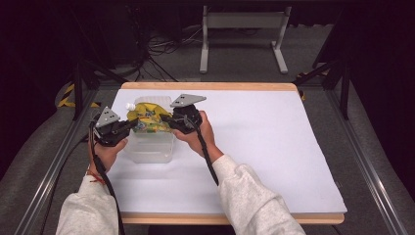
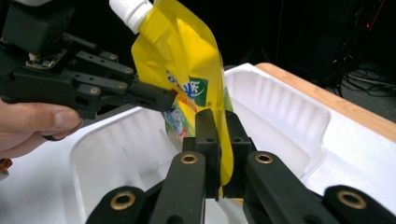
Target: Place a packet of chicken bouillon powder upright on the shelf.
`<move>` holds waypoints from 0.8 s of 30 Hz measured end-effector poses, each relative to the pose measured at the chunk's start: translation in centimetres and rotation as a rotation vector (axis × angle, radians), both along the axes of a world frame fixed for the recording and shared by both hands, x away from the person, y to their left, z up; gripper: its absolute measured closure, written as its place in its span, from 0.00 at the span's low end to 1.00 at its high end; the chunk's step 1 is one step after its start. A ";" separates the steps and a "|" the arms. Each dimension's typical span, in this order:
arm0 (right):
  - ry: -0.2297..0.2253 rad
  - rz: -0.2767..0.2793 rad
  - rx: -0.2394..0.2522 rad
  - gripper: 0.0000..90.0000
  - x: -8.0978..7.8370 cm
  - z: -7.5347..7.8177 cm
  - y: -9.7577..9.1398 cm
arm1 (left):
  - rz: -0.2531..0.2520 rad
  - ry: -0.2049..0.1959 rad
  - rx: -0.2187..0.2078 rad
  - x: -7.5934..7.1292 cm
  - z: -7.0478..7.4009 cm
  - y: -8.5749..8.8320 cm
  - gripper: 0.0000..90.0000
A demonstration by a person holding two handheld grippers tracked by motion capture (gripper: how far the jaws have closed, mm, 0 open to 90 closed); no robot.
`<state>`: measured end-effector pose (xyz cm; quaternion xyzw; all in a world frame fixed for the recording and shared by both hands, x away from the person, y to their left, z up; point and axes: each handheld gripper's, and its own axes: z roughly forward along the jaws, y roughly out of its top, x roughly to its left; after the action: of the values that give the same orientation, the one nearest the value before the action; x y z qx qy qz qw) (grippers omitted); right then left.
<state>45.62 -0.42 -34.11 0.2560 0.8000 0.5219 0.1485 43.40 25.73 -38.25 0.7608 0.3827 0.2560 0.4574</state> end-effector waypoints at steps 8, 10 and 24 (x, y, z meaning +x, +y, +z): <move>0.006 -0.007 -0.048 0.97 -0.4 -0.2 0.8 | -0.002 0.006 -0.007 0.1 -0.4 0.3 0.97; -0.026 -0.034 -0.080 0.95 -0.5 0.0 0.8 | -0.005 0.005 -0.008 0.1 -0.4 0.3 0.98; -0.052 -0.055 -0.103 0.91 0.0 0.5 -0.5 | 0.011 0.004 -0.020 -0.4 -0.4 0.3 0.94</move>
<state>45.58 -0.97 -33.60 0.2563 0.8145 0.4820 0.1964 43.00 26.07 -38.70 0.7545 0.3904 0.2532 0.4628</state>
